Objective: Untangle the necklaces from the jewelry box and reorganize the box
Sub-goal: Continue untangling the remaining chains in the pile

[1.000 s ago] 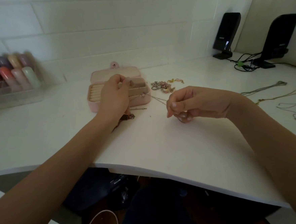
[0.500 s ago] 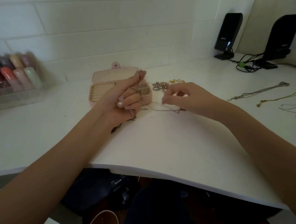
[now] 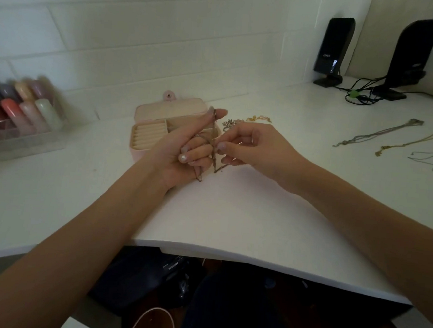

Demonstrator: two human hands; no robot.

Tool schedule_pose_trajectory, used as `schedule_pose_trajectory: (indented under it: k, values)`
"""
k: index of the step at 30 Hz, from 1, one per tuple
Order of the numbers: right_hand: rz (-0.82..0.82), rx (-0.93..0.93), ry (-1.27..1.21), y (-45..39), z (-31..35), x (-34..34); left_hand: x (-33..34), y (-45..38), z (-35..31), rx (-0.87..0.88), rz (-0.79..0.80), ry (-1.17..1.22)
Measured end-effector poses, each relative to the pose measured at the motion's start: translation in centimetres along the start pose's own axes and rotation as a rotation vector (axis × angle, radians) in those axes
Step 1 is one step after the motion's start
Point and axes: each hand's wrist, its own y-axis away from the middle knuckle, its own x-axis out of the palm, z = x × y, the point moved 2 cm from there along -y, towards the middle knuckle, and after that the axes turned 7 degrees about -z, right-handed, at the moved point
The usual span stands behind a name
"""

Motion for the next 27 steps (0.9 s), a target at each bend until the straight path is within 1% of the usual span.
schedule_pose_trajectory:
  k: [3,5,8,13,15,17,20,23,25,27]
  values:
    - [0.019,-0.002,0.002,0.2,0.0,0.2,0.1,0.1,0.0,-0.002,0.013,-0.007]
    - [0.025,-0.046,0.006,0.3,0.2,0.5,0.2,0.2,0.1,-0.005,0.025,-0.003]
    - [-0.004,-0.095,0.044,0.3,0.4,0.6,0.2,0.2,0.1,-0.002,0.028,0.003]
    - [-0.072,-0.063,0.028,-0.1,0.7,-0.8,-0.2,0.0,-0.1,0.024,-0.006,-0.013]
    - [-0.087,-0.025,-0.016,-0.3,0.7,-1.3,-0.3,0.0,-0.1,0.037,-0.026,-0.03]
    - [-0.058,0.049,-0.114,-0.4,0.6,-1.3,-0.3,0.1,-0.1,0.043,-0.032,-0.062]
    - [0.006,0.18,-0.359,-0.3,0.6,-0.5,-0.1,0.1,0.0,0.04,-0.036,-0.103]
    - [0.006,0.289,-0.579,-0.3,0.6,-0.5,-0.1,0.1,0.0,0.037,-0.041,-0.147]
    - [0.054,0.332,-0.61,-0.3,0.6,-0.8,0.0,0.1,0.1,0.034,-0.05,-0.177]
    - [0.105,0.346,-0.555,-0.3,0.6,-1.1,0.0,0.1,0.1,0.031,-0.062,-0.185]
